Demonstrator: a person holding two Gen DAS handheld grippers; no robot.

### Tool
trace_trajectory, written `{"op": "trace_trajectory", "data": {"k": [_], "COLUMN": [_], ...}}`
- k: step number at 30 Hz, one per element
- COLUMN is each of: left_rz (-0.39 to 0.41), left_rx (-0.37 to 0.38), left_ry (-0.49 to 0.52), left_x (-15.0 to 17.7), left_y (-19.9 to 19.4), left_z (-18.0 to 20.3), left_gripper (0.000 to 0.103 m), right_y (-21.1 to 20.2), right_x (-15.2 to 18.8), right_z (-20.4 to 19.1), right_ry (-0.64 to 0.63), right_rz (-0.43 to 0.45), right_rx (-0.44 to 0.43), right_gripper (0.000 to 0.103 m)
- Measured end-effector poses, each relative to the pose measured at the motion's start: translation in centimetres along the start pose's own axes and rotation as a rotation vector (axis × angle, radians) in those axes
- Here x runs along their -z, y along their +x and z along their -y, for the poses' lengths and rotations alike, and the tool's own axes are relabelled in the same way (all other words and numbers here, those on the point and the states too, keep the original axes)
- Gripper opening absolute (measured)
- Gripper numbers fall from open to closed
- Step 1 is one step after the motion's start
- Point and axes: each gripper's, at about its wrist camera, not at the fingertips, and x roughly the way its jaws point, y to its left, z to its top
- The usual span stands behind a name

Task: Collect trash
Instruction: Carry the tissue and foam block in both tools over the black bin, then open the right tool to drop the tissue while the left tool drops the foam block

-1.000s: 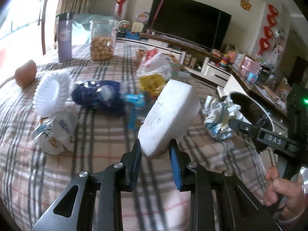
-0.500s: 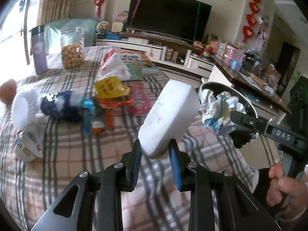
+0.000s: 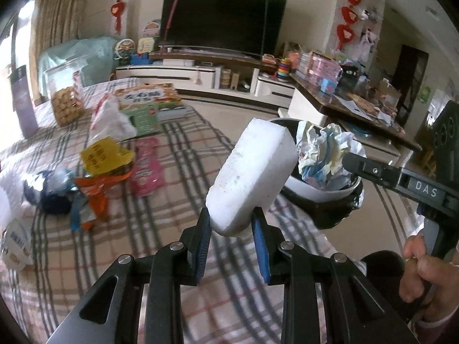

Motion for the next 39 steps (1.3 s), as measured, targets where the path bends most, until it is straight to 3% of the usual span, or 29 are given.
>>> {"op": "trace_trajectory", "data": {"k": [13,39], "left_rz": [-0.034,-0.073], "left_rx": [0.025,0.021], "left_ry": [0.065,0.102], "left_x": [-2.5,-5.8], "left_y": [3.7,8.7], "left_z": [3.4,6.7], "left_gripper": [0.027,0.03], "right_y": [-1.0,-0.2], "right_x": [-0.7,-2.5], "right_z": [4.2,7.5], "right_ry": [0.054,0.089], "right_rz": [0.028,0.031], "right_rx": [0.067,0.121], "right_gripper": [0.01,0.01]}}
